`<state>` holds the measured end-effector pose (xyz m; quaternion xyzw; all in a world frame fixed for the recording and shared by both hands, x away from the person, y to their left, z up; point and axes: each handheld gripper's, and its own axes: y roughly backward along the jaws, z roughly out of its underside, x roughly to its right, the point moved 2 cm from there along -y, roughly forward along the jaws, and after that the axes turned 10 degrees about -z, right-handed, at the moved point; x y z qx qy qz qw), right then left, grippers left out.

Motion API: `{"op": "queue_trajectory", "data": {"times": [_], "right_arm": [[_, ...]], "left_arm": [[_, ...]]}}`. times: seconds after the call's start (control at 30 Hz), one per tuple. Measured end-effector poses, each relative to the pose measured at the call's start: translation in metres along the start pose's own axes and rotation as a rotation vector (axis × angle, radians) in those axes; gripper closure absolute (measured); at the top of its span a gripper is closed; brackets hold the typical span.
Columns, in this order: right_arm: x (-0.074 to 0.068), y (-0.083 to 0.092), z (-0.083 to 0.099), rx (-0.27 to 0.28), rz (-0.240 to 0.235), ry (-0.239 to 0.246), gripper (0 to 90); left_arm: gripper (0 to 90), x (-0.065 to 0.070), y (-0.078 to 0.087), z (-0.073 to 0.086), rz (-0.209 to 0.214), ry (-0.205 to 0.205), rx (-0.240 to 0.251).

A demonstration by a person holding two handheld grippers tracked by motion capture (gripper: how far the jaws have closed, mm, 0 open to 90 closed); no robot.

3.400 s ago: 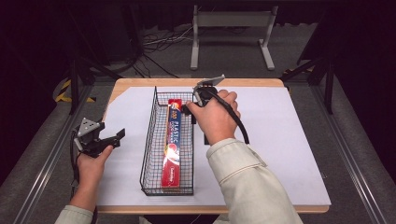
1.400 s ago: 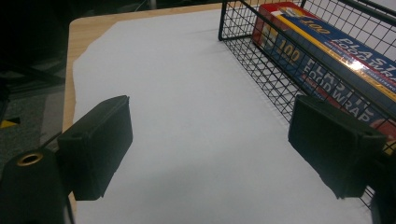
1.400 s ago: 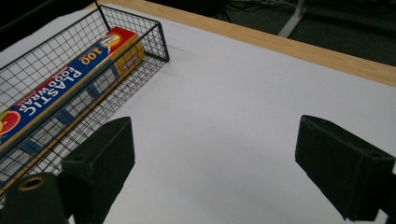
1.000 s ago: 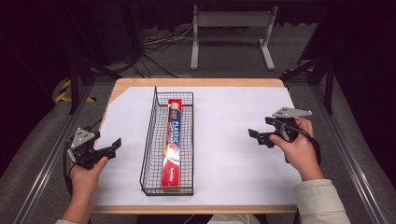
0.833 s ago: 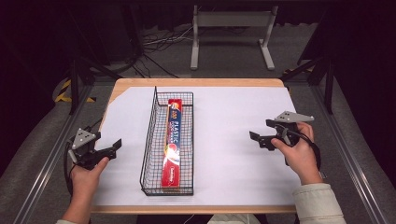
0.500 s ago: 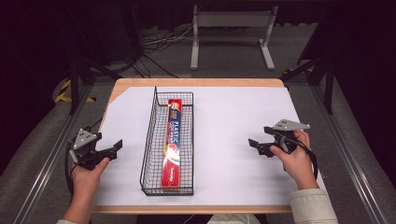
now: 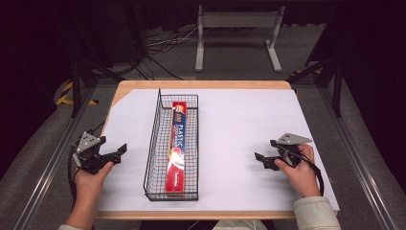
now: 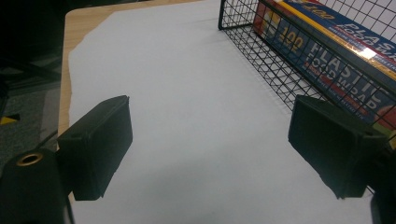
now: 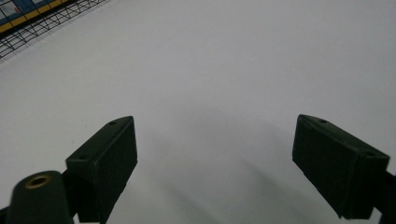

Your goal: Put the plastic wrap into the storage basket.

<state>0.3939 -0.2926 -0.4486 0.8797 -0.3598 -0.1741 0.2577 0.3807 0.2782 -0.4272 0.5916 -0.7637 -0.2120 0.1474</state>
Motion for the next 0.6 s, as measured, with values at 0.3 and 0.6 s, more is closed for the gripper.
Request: {"op": "queue_trajectory", "data": {"times": [0.3,0.6], "right_arm": [[-0.0002,-0.0027,0.0079,-0.022,0.011,-0.012,13.6],[-0.0005,0.0005,0.0062,-0.013,0.009,-0.013,13.6]], "left_arm": [[14.5,0.0013,-0.0034,0.001,0.009,-0.002,-0.007],[14.4,0.0017,-0.0071,0.0028,0.009,-0.004,-0.019]]}}
